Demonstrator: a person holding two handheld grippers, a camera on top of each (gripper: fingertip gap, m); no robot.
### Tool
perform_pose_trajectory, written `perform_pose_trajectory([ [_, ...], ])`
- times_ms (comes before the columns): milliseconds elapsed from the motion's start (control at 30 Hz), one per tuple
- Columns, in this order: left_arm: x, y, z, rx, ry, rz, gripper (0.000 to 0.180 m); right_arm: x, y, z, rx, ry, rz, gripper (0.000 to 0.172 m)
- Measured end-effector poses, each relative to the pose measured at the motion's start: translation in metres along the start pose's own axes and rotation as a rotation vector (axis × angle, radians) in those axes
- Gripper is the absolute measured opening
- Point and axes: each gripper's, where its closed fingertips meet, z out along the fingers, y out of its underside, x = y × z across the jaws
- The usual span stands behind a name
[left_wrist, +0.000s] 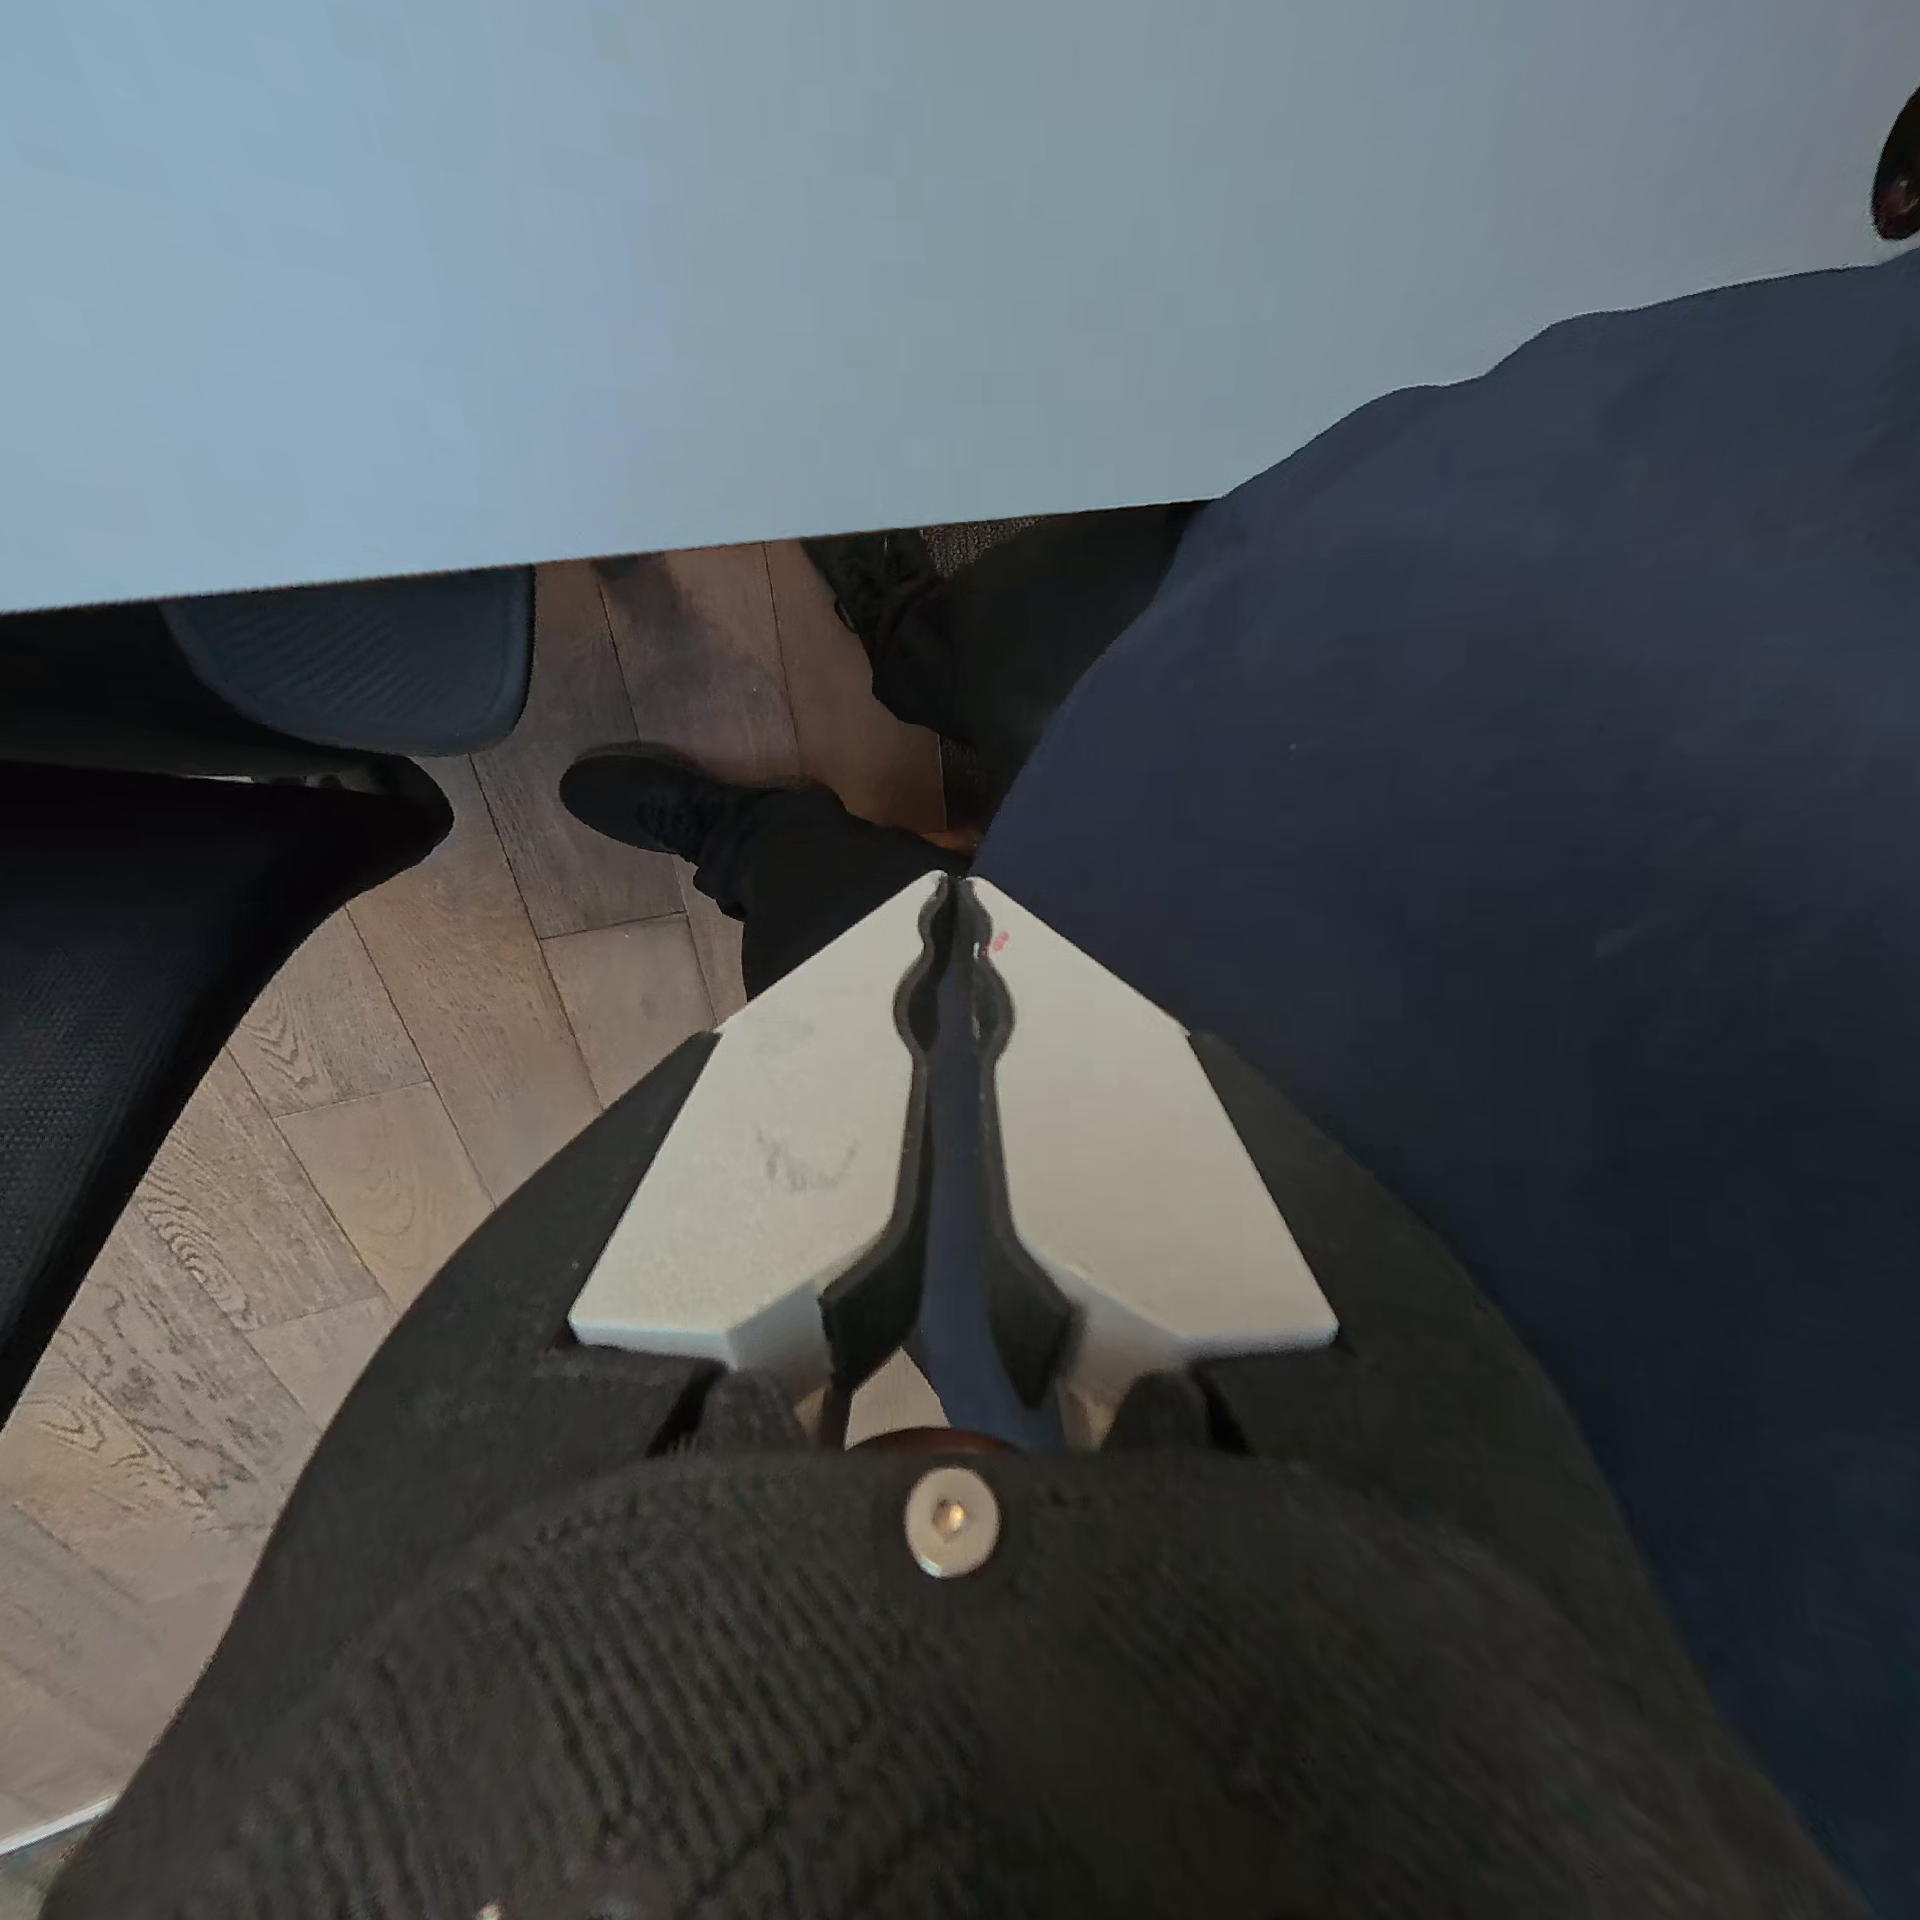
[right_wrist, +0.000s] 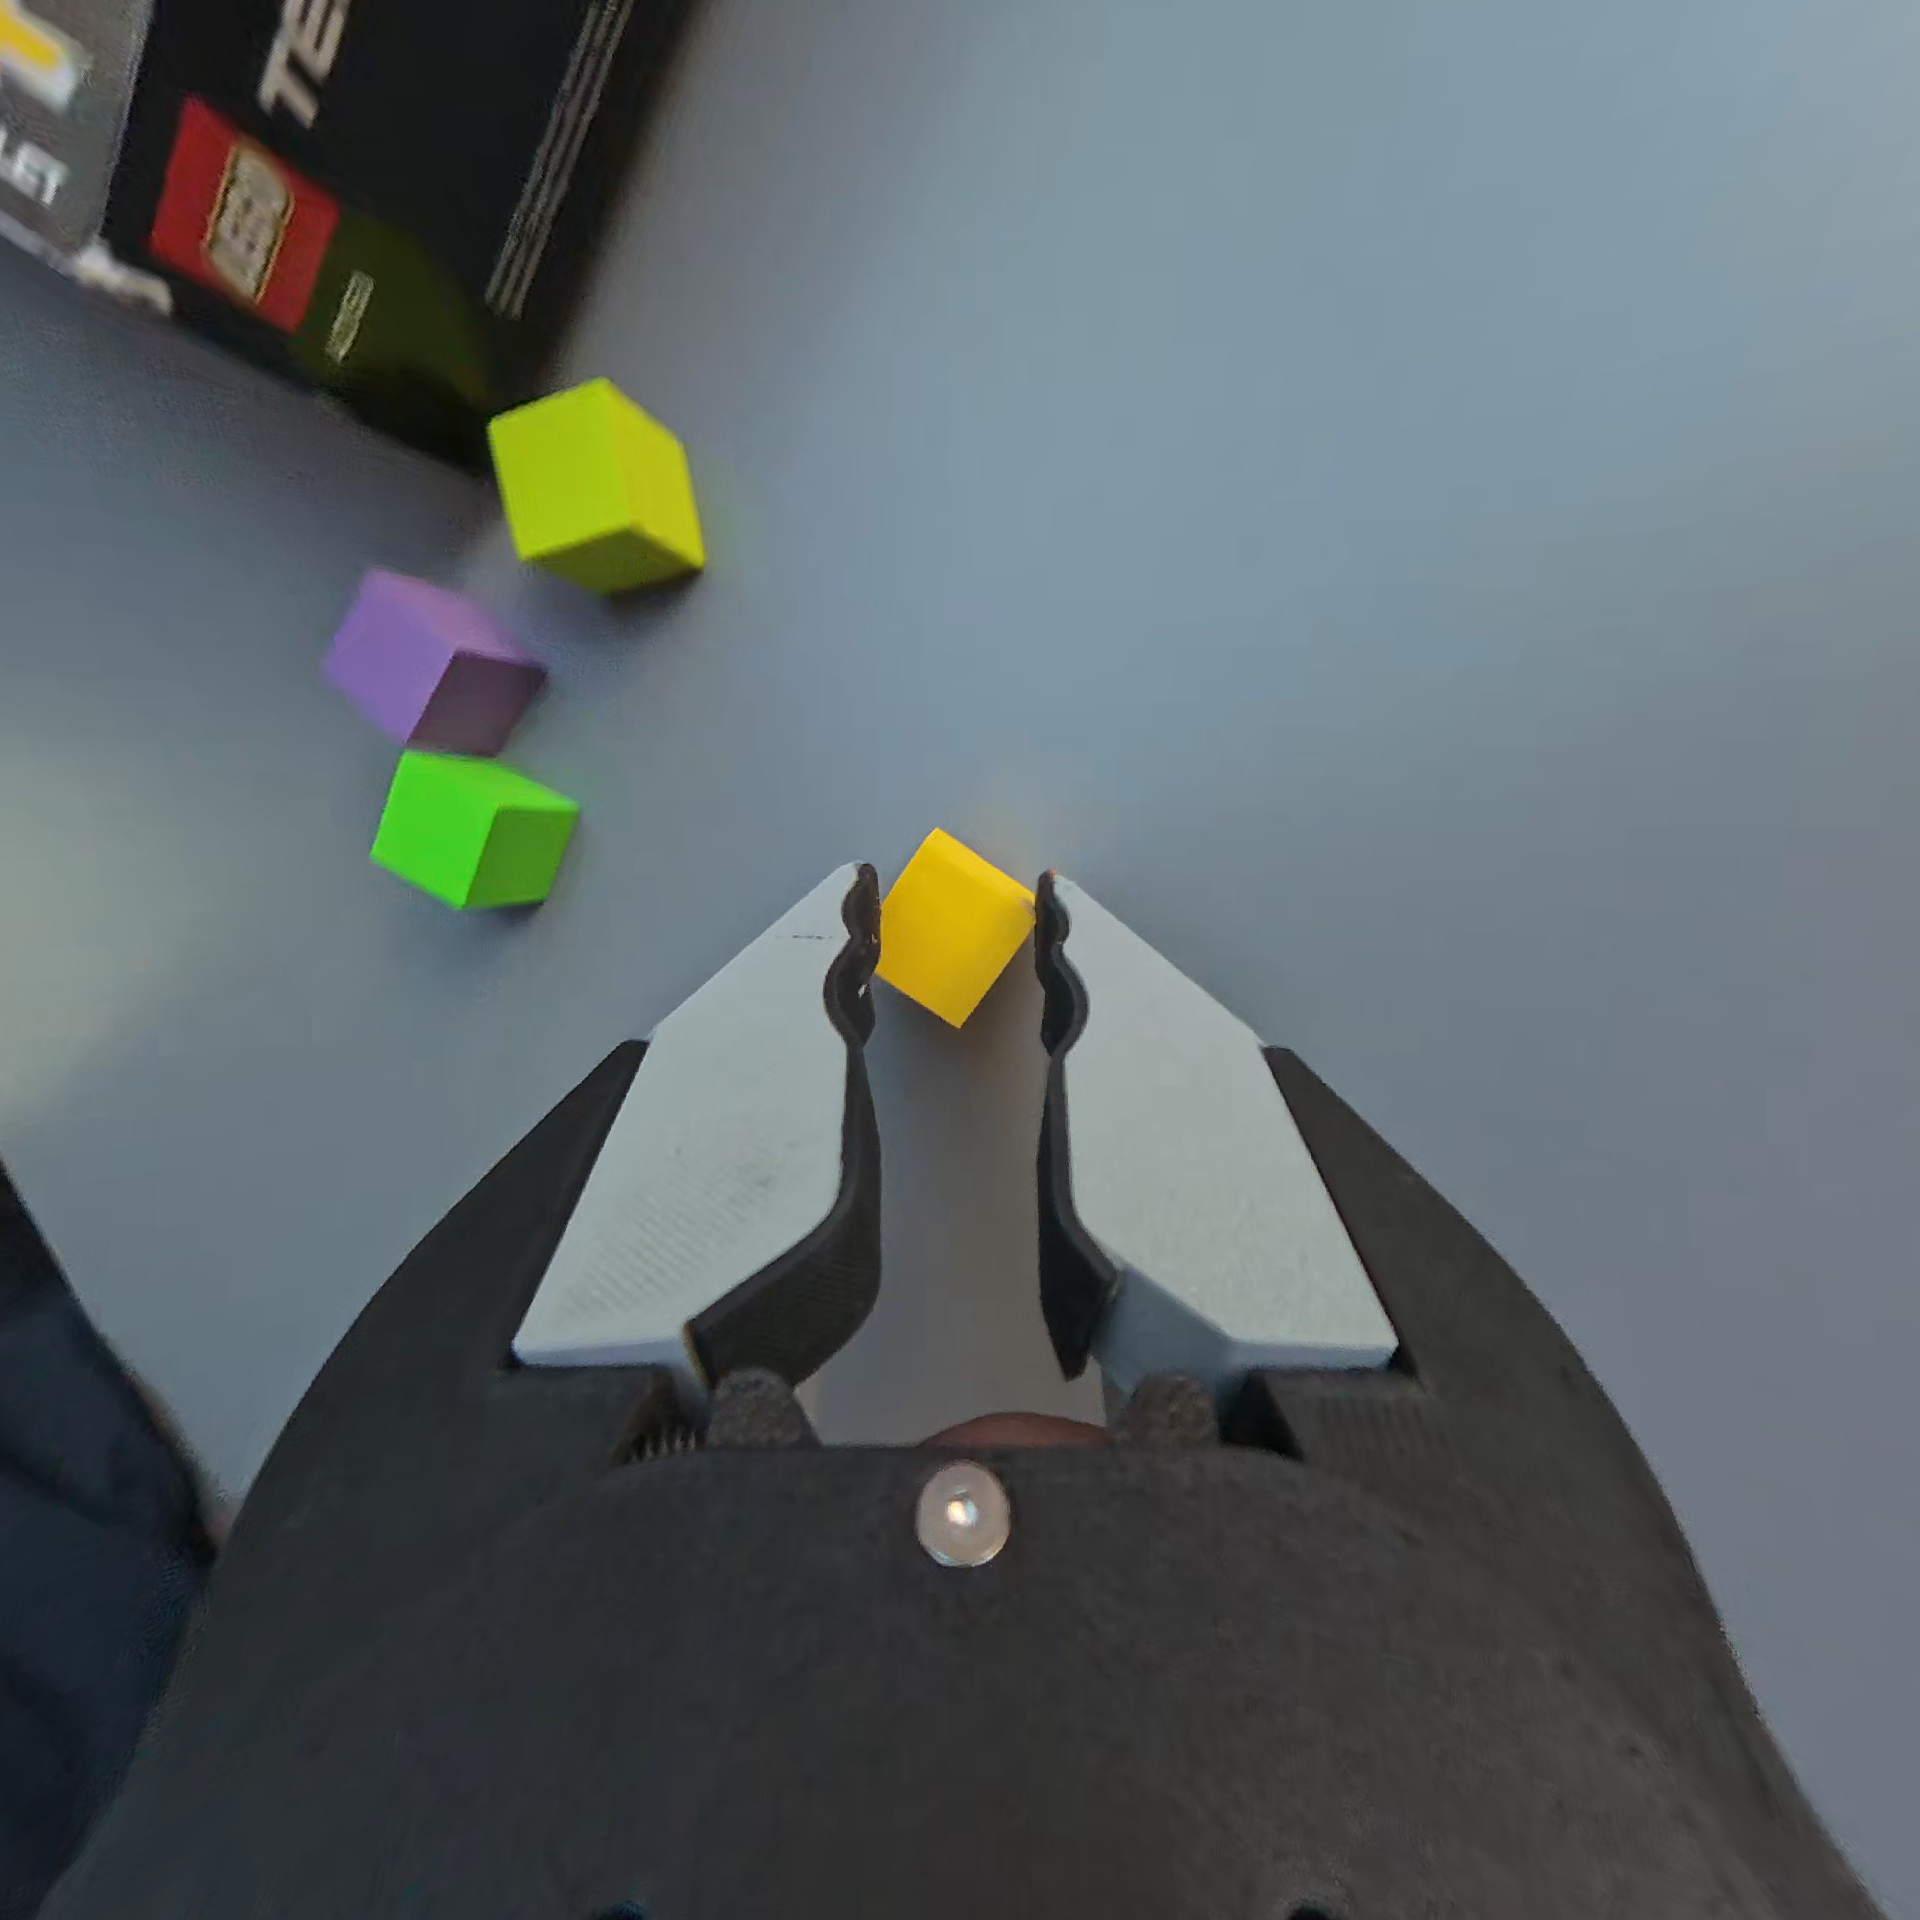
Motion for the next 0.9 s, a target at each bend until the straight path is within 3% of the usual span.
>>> perform_pose_trajectory([
  [133, 0.000, -0.012, 0.002, -0.012, 0.004, 0.063, 0.000, -0.029, 0.027, -0.013, 0.026, 0.014, 0.000, 0.031],
  [333, -0.008, -0.019, -0.004, -0.004, -0.009, 0.098, 0.000, -0.082, -0.011, -0.016, 0.173, -0.090, -0.044, 0.039],
  [500, -0.013, -0.004, -0.006, 0.002, -0.017, 0.059, 0.000, -0.124, -0.031, 0.014, 0.105, -0.148, -0.320, 0.037],
  [700, -0.014, 0.009, -0.005, 0.006, -0.021, 0.031, 0.000, -0.120, -0.025, 0.051, -0.061, -0.060, -0.592, 0.028],
  [900, -0.015, 0.008, -0.006, 0.025, -0.021, 0.016, 0.000, -0.104, -0.040, 0.014, 0.067, -0.041, -0.482, 0.028],
])
